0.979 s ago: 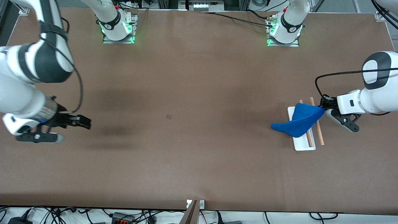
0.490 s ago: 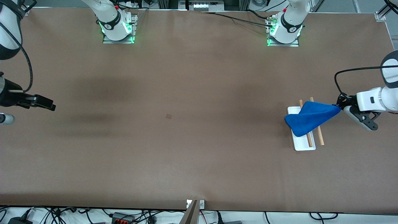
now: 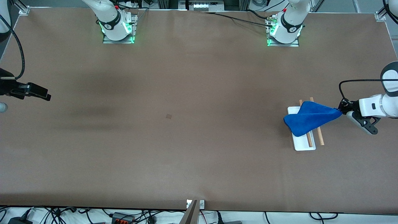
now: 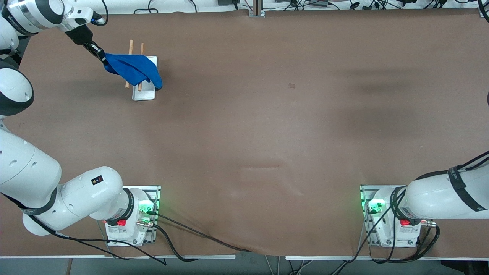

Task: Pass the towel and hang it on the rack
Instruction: 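Drape the towel over the wooden dowels with the left gripper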

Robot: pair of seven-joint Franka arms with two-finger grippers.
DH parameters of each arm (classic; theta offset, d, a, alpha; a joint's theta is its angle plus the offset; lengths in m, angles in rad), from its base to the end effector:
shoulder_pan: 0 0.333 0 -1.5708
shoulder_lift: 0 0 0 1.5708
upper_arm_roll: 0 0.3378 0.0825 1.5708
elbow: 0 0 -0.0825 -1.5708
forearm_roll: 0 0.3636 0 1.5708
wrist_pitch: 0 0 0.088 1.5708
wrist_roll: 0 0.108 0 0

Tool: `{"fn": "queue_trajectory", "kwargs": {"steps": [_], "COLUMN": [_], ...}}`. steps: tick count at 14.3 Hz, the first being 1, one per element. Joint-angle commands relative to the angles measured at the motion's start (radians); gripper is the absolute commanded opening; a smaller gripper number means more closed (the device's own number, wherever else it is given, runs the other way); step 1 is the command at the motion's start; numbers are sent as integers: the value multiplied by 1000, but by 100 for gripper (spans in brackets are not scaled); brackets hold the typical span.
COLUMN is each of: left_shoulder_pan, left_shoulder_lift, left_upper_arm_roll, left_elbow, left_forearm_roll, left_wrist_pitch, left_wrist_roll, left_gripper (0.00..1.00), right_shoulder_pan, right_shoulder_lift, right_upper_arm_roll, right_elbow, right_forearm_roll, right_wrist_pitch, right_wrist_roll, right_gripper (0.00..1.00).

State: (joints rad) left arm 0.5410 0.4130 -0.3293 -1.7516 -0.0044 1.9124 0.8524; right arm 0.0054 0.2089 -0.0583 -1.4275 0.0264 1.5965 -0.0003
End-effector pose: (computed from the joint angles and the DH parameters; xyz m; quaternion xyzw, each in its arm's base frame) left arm 0.5984 0.1482 0.3598 0.9426 -0.3061 -0.0644 0.1169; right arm 0.6020 -0.0252 0.5936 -0.9994 0.0264 0.0196 0.0077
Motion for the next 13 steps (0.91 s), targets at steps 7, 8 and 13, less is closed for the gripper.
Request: {"fn": "queue_trajectory", "kwargs": {"steps": [7, 8, 13], "left_shoulder_pan": [43, 53, 62], "left_shoulder_lift": [110, 122, 158], "left_upper_arm_roll": [-11, -13, -13], "left_elbow": [31, 31, 31], "left_forearm_roll": [20, 20, 20], "left_wrist_pitch": [112, 119, 158], "left_wrist_roll": [100, 111, 125], "left_gripper": [1, 1, 2], "right_shoulder_pan": [-7, -7, -4], "right_shoulder_lift": [-184, -180, -180], "right_upper_arm_roll": [12, 11, 15], "right_elbow": [-289, -269, -260], "right_forearm_roll": [-17, -17, -32], "right_wrist_pitch": [146, 142, 142], "right_wrist_roll": [-26, -26, -38], "right_gripper": [100, 100, 100]}}
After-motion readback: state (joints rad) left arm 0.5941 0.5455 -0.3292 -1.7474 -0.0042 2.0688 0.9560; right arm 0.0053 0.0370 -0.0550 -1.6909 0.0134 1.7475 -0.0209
